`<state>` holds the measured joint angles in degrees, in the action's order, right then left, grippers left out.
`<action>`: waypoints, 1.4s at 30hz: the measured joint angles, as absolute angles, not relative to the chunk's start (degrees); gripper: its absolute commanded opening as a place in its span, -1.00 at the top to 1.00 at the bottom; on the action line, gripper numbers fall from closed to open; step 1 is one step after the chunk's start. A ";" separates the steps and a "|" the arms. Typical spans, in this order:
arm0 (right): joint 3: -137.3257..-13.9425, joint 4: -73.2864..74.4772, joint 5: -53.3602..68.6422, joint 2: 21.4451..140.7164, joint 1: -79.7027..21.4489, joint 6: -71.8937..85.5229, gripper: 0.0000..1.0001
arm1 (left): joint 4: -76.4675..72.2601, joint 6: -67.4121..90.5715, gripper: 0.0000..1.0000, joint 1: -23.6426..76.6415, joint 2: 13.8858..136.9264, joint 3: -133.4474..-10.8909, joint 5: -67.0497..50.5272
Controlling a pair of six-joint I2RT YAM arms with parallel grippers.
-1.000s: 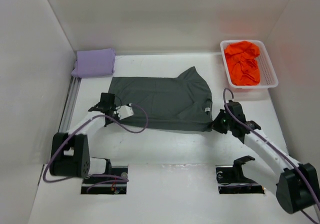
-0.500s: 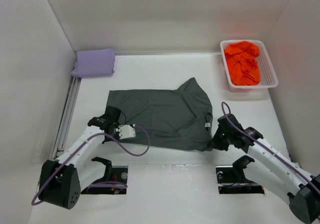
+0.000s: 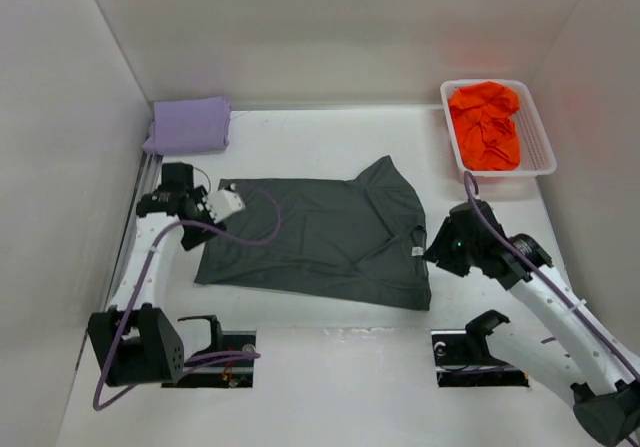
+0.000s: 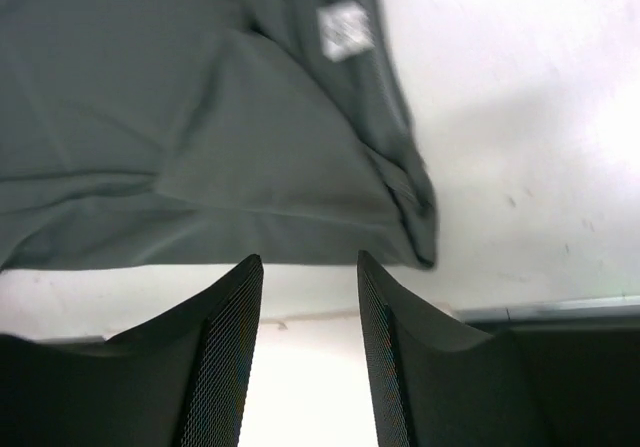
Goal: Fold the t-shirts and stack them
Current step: Fold the flattened tshirt in 1/3 of the way
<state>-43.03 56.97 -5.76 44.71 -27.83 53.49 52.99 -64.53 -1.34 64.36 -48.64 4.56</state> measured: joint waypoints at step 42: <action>-48.40 25.21 2.61 86.26 -24.69 31.68 0.16 | 44.07 -59.55 0.12 -1.48 93.54 -57.08 -4.97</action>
